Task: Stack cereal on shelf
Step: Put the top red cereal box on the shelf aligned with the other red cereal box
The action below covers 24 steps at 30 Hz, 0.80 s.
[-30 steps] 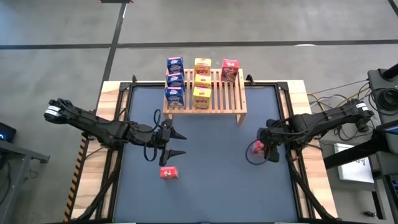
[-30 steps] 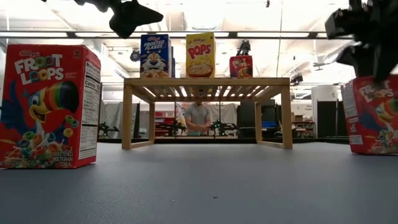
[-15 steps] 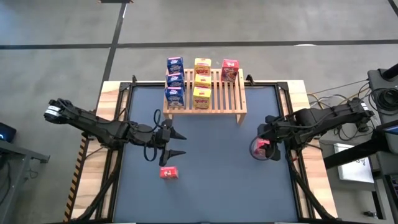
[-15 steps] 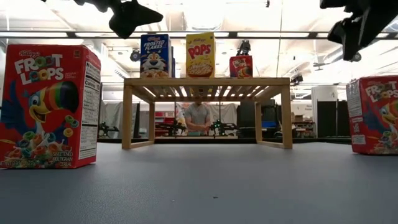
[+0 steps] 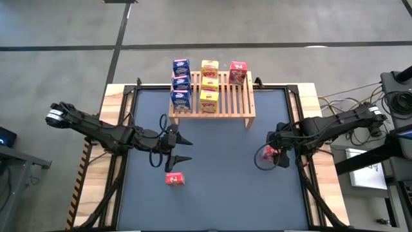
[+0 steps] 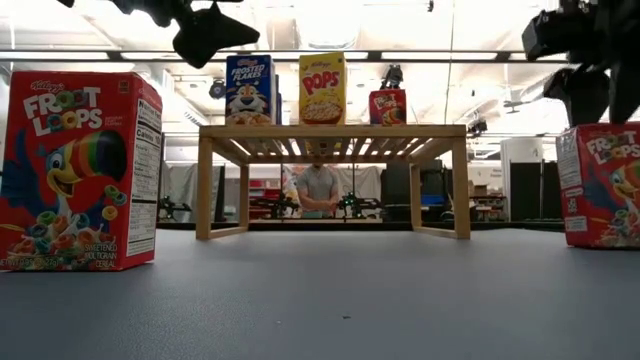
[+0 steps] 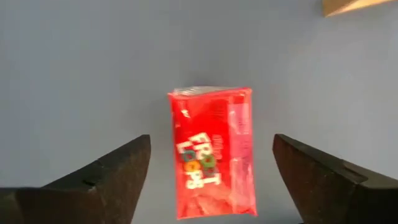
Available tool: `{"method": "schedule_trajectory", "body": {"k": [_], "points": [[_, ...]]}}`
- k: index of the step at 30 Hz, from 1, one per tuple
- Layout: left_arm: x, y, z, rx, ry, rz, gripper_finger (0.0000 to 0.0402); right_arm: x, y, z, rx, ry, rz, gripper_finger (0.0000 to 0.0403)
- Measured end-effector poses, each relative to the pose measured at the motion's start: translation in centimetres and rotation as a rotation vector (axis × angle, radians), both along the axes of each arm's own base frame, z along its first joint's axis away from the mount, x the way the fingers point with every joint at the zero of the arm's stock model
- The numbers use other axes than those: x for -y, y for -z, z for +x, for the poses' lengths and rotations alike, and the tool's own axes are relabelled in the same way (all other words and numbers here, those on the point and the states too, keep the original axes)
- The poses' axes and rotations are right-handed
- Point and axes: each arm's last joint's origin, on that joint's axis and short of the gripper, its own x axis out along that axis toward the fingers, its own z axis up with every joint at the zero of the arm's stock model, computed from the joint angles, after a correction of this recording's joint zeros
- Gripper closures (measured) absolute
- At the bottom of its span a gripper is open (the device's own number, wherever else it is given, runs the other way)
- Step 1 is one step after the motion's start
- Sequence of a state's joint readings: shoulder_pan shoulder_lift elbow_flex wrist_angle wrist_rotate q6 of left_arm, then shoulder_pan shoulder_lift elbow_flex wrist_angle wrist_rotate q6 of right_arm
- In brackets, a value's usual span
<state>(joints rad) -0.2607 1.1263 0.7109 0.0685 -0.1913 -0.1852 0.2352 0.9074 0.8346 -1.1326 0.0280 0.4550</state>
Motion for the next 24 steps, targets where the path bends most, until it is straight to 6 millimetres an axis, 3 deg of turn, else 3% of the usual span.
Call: {"method": "schedule_trajectory", "body": {"k": [4,10,24], "points": [[0.0,0.0,0.0,0.000,0.000,0.000,0.0137,0.0,1.0,-0.1,-0.021,0.010,-0.002,0.0065],[0.0,0.0,0.0,0.000,0.000,0.000,0.0137,0.1,2.1,-0.3,-0.057,0.017,-0.009,0.0084],[0.0,0.0,0.0,0.002,-0.002,-0.005,0.0137,0.1,2.1,-0.3,-0.057,0.000,-0.016,0.0177]]}}
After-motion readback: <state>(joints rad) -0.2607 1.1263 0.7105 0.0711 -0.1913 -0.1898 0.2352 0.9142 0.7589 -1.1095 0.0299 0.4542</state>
